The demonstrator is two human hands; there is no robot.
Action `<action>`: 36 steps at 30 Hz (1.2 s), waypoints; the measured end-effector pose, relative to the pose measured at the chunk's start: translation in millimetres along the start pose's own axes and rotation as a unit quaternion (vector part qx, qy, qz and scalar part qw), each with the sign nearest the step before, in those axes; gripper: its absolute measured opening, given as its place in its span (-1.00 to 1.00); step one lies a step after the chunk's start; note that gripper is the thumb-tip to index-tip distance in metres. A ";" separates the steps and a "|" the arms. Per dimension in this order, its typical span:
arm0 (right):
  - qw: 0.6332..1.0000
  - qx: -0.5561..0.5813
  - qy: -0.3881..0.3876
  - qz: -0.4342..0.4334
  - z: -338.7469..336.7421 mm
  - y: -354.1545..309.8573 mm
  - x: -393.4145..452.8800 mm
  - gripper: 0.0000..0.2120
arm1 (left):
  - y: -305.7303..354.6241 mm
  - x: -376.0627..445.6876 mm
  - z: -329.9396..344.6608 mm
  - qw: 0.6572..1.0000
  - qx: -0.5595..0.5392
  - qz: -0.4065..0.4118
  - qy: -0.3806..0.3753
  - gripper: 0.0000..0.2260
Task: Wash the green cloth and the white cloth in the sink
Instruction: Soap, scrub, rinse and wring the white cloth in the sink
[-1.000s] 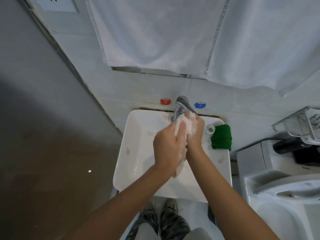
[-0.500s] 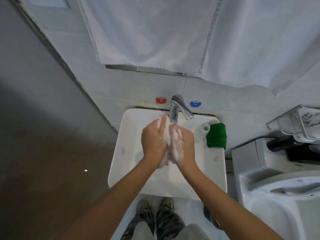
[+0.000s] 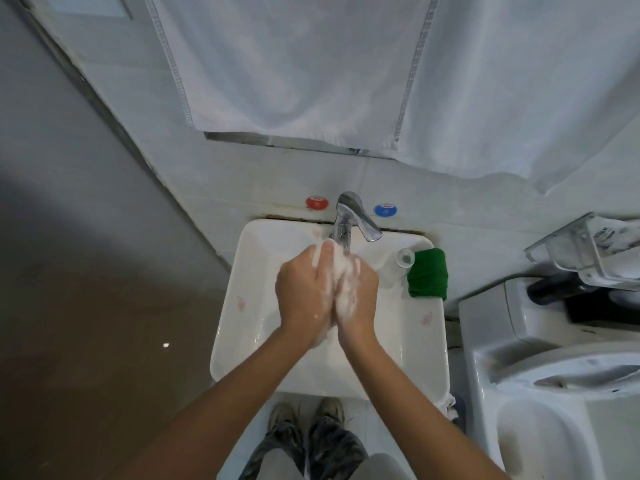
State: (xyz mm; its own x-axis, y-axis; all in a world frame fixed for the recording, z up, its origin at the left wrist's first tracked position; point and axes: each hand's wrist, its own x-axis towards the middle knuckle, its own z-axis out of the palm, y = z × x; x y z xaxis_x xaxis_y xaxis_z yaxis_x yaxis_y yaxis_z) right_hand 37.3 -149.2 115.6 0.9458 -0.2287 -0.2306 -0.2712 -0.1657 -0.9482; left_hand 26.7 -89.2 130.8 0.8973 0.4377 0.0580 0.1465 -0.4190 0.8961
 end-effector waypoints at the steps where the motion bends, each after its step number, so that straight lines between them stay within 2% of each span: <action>1: 1.000 0.004 -0.014 -0.005 1.1 1.8 -12.3 -0.70 | -5.4 9.5 -3.2 1.000 0.007 -0.009 -0.003 -0.59; 6: 0.995 0.061 -0.067 -0.034 -11.1 0.5 -17.8 -0.57 | -8.1 18.6 -7.2 0.998 -0.047 -0.022 -0.023 -0.59; 10: 0.993 0.096 -0.073 0.000 -16.8 7.1 -15.5 -0.79 | -9.6 27.0 -12.1 0.993 -0.092 -0.005 -0.068 -0.61; 12: 0.991 0.097 -0.090 0.003 -20.3 9.0 -16.7 -0.84 | -11.2 27.2 -14.0 0.992 -0.093 0.009 -0.087 -0.62; 15: 0.986 0.093 -0.136 -0.012 -27.2 8.4 -13.3 -0.72 | -12.4 27.7 -16.1 0.990 -0.102 -0.003 -0.094 -0.64; 19: 0.972 0.073 -0.220 -0.032 -36.8 9.1 -9.5 -0.68 | -12.3 34.0 -22.1 0.987 -0.120 -0.021 -0.101 -0.67; 22: 0.979 0.045 -0.198 -0.034 -39.5 11.8 -4.1 -0.68 | -12.5 37.7 -27.8 0.986 -0.112 -0.022 -0.124 -0.74; 25: 0.986 0.106 -0.130 -0.027 -41.2 8.9 3.0 -0.72 | -18.6 33.8 -30.4 0.981 -0.113 -0.038 -0.155 -0.90; 30: 0.969 0.227 -0.090 0.030 -34.6 -6.1 9.6 -0.64 | -17.9 11.6 -28.4 0.968 -0.167 -0.074 -0.171 -0.71; 32: 0.956 0.272 -0.091 0.059 -32.3 -14.2 9.8 -0.72 | -16.4 2.5 -28.0 0.961 -0.199 -0.077 -0.177 -0.66; 36: 0.934 0.338 -0.079 0.087 -29.1 -25.2 10.5 -0.78 | -24.3 -14.2 -27.9 0.947 -0.222 -0.045 -0.227 -0.37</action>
State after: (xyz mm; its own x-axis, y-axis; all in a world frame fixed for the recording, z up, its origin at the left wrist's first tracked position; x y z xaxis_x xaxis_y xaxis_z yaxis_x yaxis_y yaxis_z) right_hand 48.9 -175.3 143.5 0.9266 -0.0434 -0.3734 -0.2994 0.5157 -0.8028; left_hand -1.2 -63.1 120.5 0.9909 0.0265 -0.1322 0.1315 0.0236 0.9910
